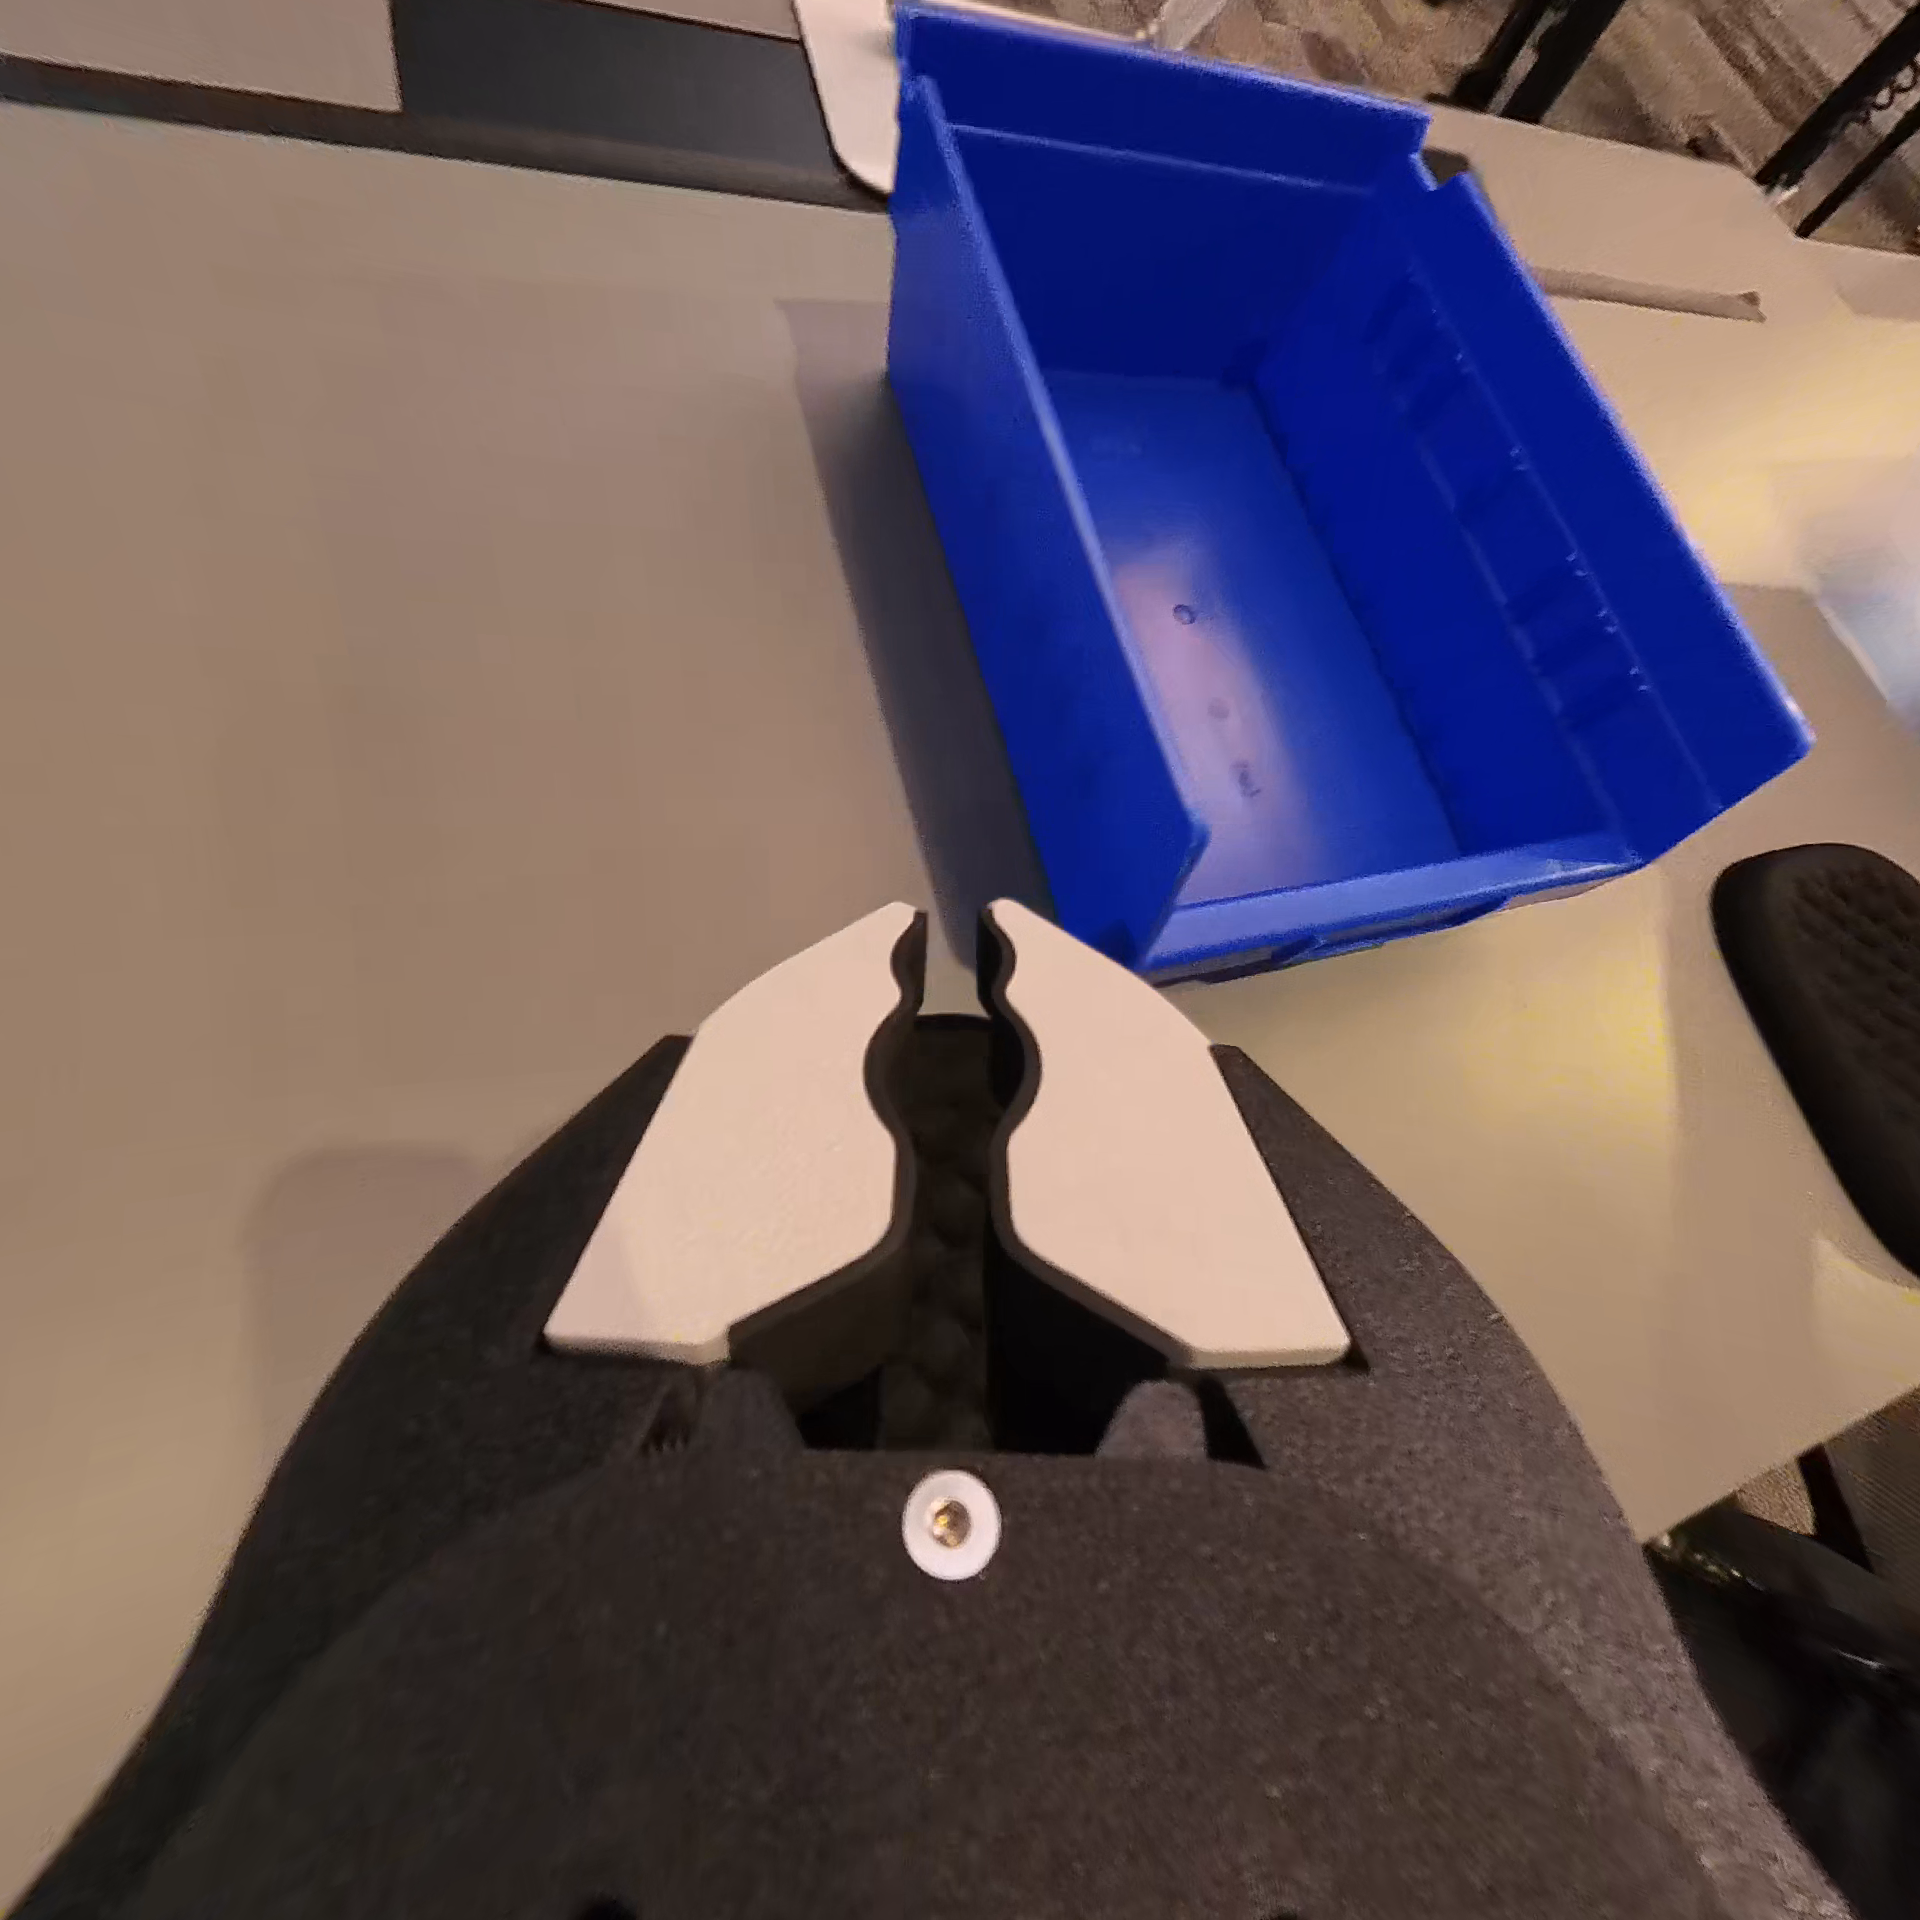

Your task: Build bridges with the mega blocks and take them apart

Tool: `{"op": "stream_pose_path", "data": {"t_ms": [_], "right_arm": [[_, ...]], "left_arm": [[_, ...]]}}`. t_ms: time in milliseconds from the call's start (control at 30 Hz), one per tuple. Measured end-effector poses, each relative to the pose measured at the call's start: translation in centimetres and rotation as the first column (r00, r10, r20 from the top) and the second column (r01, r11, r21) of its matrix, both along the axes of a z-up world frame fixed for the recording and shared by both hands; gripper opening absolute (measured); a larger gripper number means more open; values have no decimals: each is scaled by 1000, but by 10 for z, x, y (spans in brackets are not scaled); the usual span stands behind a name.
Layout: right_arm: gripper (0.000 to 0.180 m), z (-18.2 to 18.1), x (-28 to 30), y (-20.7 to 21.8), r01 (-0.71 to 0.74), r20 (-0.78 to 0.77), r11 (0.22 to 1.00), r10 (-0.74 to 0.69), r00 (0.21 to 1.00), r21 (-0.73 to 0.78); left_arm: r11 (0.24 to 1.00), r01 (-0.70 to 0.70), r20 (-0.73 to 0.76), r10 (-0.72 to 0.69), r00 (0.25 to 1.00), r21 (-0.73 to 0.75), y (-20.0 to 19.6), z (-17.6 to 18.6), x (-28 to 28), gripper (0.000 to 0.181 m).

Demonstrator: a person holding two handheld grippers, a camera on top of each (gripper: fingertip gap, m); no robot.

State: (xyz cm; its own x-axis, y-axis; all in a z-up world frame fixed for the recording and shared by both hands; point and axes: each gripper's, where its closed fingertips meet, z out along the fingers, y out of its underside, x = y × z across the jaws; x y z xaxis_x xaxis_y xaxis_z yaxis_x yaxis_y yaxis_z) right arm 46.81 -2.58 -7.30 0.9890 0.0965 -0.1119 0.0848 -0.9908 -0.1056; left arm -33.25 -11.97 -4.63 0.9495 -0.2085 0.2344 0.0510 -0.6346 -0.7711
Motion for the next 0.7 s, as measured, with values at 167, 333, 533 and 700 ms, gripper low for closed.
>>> {"op": "stream_pose_path", "data": {"t_ms": [167, 333, 533, 700], "right_arm": [[4, 43, -38, 4, -57, 3, 998, 57, 998, 16], [5, 98, -110, 28, -186, 100, 980, 178, 979, 73], [4, 152, -259, 49, -400, 57, 914, 397, 916, 72], [4, 170, -413, 66, -588, 36, 803, 588, 808, 92]], "left_arm": [[1000, -18, 57, 19, 998, -3, -13, -11, -11, 9], [998, -67, -1, 67, 998, 3, -24, -17, -28, 8], [979, -200, -178, 205, 963, 46, -38, -11, -64, 9], [943, -313, -265, 331, 906, 108, -59, -8, -98, 9]]}}
